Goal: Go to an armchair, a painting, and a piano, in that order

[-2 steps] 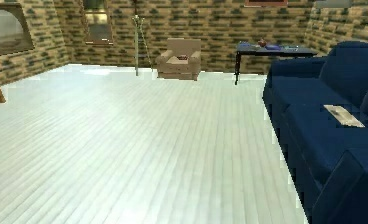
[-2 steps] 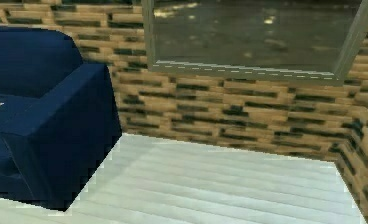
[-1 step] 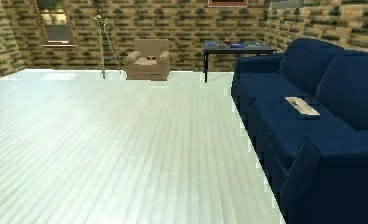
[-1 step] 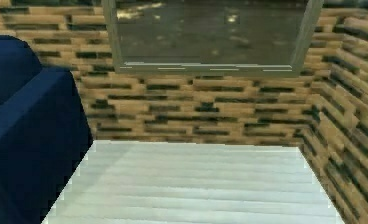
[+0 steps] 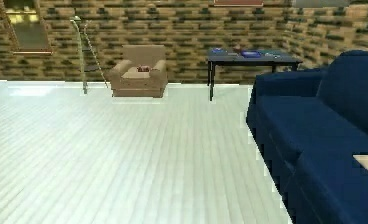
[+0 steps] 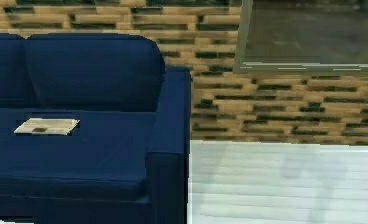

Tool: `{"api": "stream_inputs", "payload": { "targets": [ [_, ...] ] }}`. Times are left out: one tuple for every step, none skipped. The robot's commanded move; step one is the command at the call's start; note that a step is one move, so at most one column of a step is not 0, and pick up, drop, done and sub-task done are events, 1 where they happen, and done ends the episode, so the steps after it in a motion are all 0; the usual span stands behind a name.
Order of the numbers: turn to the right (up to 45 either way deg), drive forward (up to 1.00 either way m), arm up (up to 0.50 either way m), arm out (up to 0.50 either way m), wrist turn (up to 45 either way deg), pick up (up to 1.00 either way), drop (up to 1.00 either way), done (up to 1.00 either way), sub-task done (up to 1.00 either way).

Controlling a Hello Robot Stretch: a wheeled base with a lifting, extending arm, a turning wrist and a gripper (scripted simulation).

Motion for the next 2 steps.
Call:
{"api": "stream_inputs", "payload": {
  "targets": [
    [0.0,1.00,0.00,0.00,0.0,0.00,0.00,0.00,0.00],
    [0.0,1.00,0.00,0.00,0.0,0.00,0.00,0.00,0.00]
  ]
}}
